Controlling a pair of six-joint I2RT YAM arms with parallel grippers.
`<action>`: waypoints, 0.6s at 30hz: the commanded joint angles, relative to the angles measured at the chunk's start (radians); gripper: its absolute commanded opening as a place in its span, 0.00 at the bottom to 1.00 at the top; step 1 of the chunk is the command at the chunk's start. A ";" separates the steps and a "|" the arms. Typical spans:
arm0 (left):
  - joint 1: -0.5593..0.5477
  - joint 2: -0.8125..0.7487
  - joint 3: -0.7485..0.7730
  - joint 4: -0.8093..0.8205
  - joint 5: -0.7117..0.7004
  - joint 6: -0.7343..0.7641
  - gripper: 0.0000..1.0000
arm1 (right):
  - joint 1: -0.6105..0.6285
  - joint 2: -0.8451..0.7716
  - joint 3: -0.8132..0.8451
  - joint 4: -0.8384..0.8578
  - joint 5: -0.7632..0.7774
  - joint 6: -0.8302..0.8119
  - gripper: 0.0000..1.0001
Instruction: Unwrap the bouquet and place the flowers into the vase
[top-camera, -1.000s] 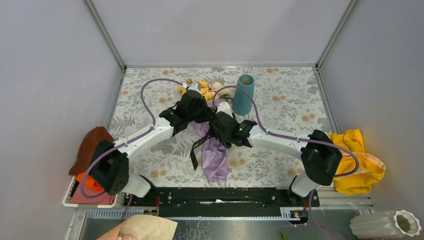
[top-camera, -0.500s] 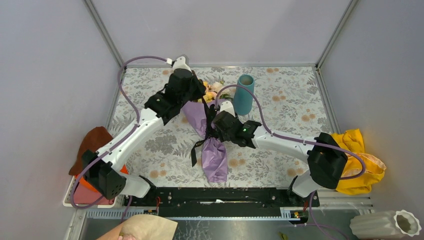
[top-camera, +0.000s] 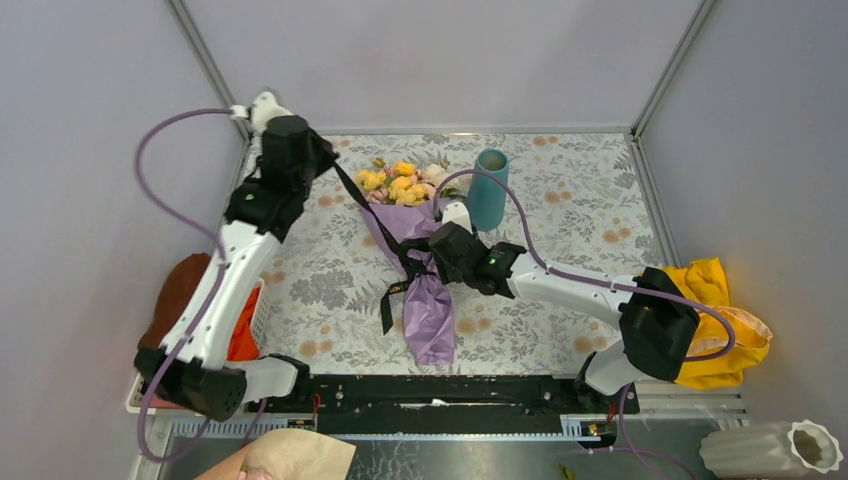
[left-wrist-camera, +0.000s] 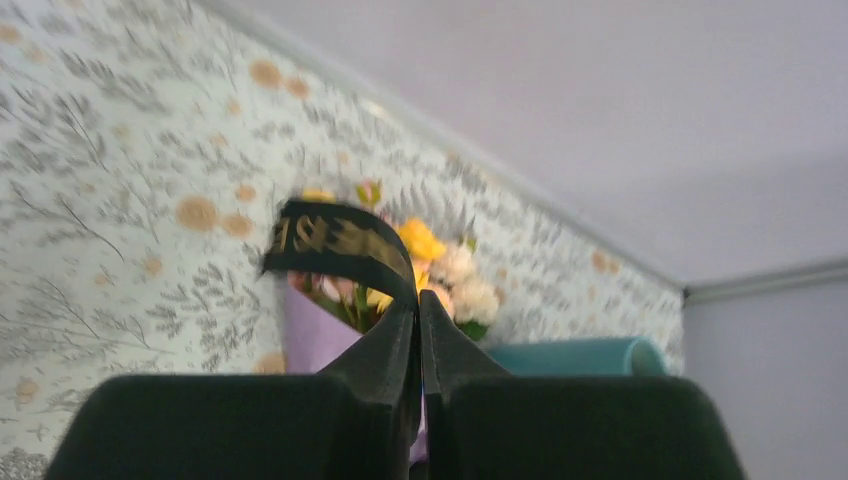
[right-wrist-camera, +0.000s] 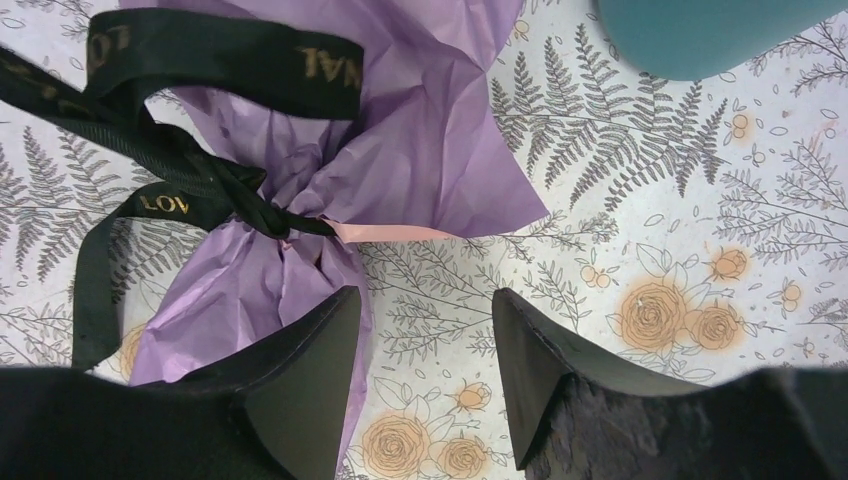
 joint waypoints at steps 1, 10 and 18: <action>0.015 -0.159 0.108 0.004 -0.187 0.009 0.12 | -0.007 -0.027 0.013 0.041 -0.023 0.007 0.59; 0.015 -0.328 0.050 -0.014 -0.392 0.048 0.23 | -0.007 0.026 0.034 0.076 -0.153 -0.003 0.59; 0.016 -0.340 -0.035 -0.018 -0.295 0.032 0.26 | -0.007 0.168 0.153 0.070 -0.223 -0.022 0.58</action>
